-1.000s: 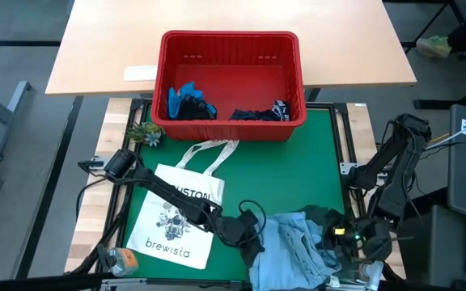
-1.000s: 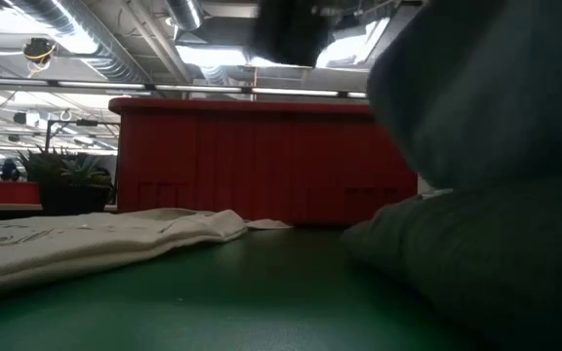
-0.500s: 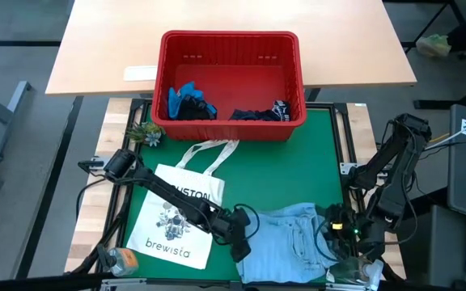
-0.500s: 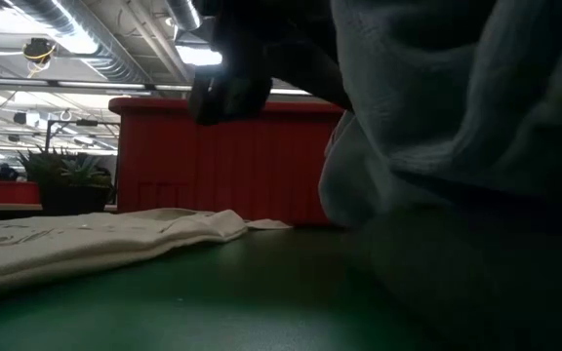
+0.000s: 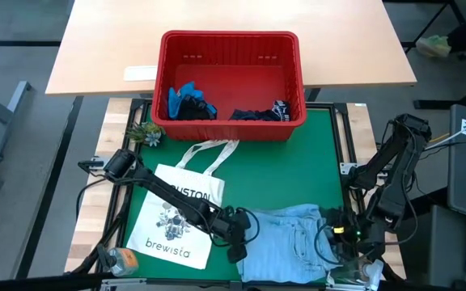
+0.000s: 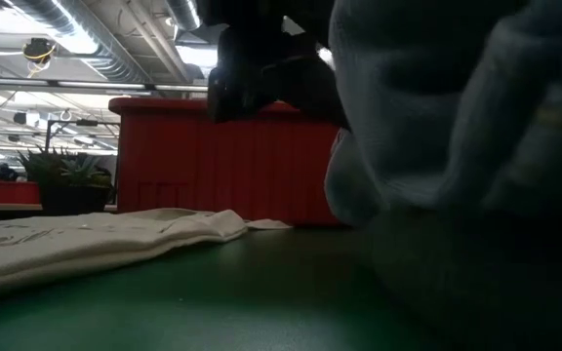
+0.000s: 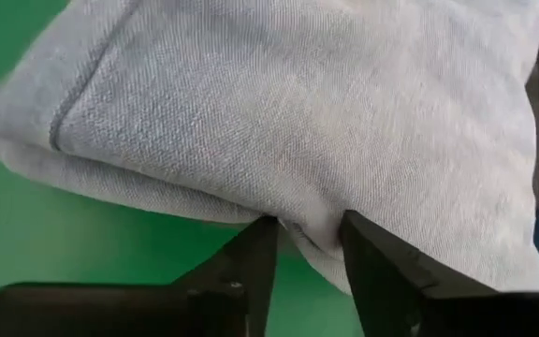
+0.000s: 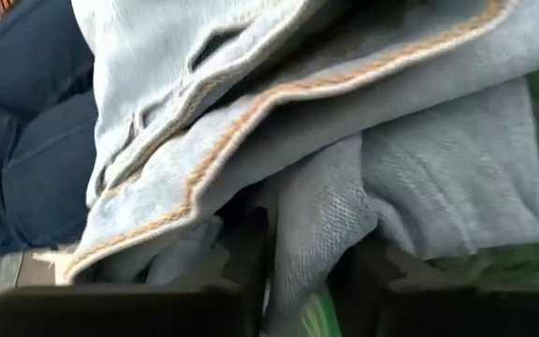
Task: Fold Laundry from Bin
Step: Stack the light blue jeans on top of the green t-shirt
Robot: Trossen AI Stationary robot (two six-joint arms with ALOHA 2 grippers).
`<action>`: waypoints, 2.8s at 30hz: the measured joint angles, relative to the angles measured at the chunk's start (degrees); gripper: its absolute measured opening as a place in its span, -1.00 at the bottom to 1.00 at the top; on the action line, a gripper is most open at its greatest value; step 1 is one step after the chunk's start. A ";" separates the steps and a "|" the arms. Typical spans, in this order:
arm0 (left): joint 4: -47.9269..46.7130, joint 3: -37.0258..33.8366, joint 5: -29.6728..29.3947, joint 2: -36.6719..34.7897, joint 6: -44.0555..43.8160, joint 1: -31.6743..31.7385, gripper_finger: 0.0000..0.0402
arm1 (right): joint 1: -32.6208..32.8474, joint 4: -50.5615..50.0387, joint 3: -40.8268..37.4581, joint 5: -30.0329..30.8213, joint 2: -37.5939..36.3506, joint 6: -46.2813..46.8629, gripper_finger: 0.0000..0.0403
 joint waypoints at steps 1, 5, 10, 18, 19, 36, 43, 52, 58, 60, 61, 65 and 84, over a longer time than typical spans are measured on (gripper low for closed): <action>-0.61 0.00 1.25 0.00 0.02 0.17 -0.37 | 0.00 -0.03 0.00 -0.90 0.00 -0.02 -0.46; -3.81 0.00 9.67 0.00 -0.07 1.62 -0.33 | 0.00 -0.05 -0.02 -3.86 0.00 0.50 -0.33; -7.64 -0.04 17.09 0.00 -0.16 3.25 -0.33 | 0.00 -0.06 -0.04 -3.90 -0.41 0.55 -0.31; -14.37 -0.09 21.13 -3.96 2.80 4.89 -0.33 | 0.00 -2.93 -0.04 -3.89 -4.16 0.57 -0.31; -14.63 -0.09 20.93 -4.90 2.82 5.05 -0.33 | 0.00 -3.96 -0.04 -3.90 -4.90 0.58 -0.31; 10.69 0.02 4.61 -6.46 13.97 4.95 -0.33 | 0.00 -18.35 7.80 12.77 -11.30 -5.27 -0.31; 12.06 0.00 3.00 -5.31 22.97 4.39 -0.33 | -1.92 -7.88 7.78 17.37 -5.00 -21.41 -0.31; 9.76 0.00 -2.07 -0.02 28.07 4.13 -0.33 | -3.41 -7.76 7.72 4.80 10.82 -34.91 -0.31; 3.26 0.00 -2.76 3.86 29.62 4.78 -0.33 | -5.64 -8.65 7.74 -2.54 21.53 -39.84 -0.31; 1.40 0.02 -2.90 4.50 29.68 5.16 -0.33 | -7.50 -9.49 7.94 -3.88 24.36 -40.51 -0.31; 0.31 0.02 -3.08 4.61 29.73 5.39 -0.33 | -8.53 -9.96 7.99 -3.96 25.44 -41.24 -0.31; -3.11 0.11 -5.57 4.53 29.86 6.55 -0.33 | -13.23 -10.98 8.00 -4.35 27.45 -45.83 -0.31; -15.97 3.71 -6.71 4.30 35.28 12.68 -0.33 | -26.29 -26.52 11.49 -4.19 25.15 -59.84 -0.31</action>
